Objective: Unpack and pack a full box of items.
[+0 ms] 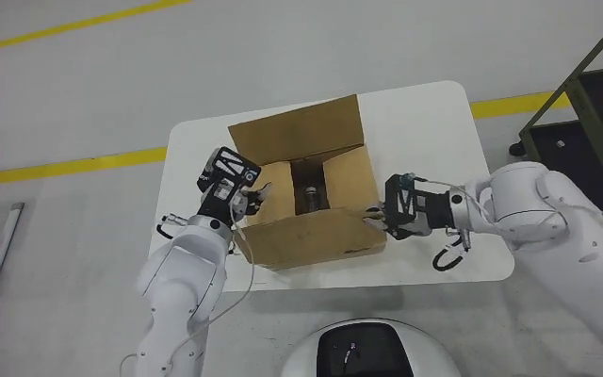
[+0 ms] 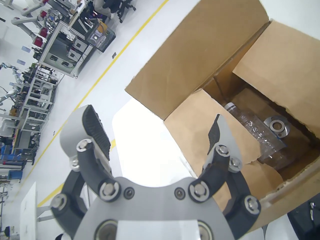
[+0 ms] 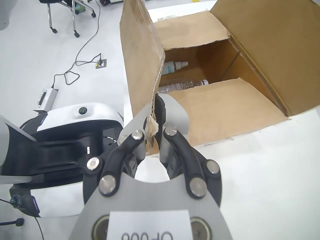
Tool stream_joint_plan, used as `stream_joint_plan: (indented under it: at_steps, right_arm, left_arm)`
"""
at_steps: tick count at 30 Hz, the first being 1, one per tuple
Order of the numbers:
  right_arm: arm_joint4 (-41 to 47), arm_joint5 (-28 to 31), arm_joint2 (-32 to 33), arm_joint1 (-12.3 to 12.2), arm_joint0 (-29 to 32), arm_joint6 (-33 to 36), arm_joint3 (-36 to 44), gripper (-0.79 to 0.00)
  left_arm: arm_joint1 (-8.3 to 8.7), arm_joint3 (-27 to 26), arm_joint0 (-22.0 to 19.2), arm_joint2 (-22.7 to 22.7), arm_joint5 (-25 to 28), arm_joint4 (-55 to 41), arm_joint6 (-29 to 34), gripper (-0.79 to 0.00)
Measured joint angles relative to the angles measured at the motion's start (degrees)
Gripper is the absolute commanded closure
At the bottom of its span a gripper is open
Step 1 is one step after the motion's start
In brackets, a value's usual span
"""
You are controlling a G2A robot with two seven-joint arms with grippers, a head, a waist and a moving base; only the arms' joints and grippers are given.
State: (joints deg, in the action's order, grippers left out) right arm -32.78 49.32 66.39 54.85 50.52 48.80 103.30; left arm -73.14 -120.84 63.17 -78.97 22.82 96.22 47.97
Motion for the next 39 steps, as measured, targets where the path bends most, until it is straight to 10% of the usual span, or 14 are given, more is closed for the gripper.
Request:
stream_joint_plan:
  at_steps: [13,18,20,23,28,34,39]
  right_arm:
    - [-7.8,2.0,3.6,-1.0,5.6,-8.6,5.0,-0.065]
    - [-7.3,2.1,3.8,-1.2,6.0,-9.8,4.6,-0.345]
    - [-6.7,2.0,3.9,-1.3,6.0,-10.4,4.2,-0.742]
    - [-5.0,1.5,4.8,-1.4,5.8,-12.0,3.6,-0.785]
    - [-0.3,2.1,8.6,-1.8,6.1,-16.3,2.4,-0.739]
    - [6.8,-0.2,12.0,-2.2,7.4,-20.0,-1.1,0.000]
    - [11.0,-5.2,7.3,-1.7,6.7,-16.5,-3.3,0.000]
  left_arm:
    - [0.45,-0.2,-1.8,2.6,9.8,-2.6,6.4,-0.785]
    - [0.70,-1.4,-1.9,3.1,14.0,-6.2,8.1,-0.785]
    - [0.77,-1.5,-1.7,3.2,15.4,-8.5,8.7,-0.785]
    - [0.95,-2.3,-1.7,2.9,17.0,-12.1,10.3,-0.785]
    - [1.31,-3.5,-1.6,2.8,18.5,-15.4,12.2,-0.785]
    - [1.84,-4.8,-1.0,2.9,20.3,-19.0,13.3,-0.785]
    - [2.53,-6.2,0.2,3.5,19.8,-22.5,13.7,-0.785]
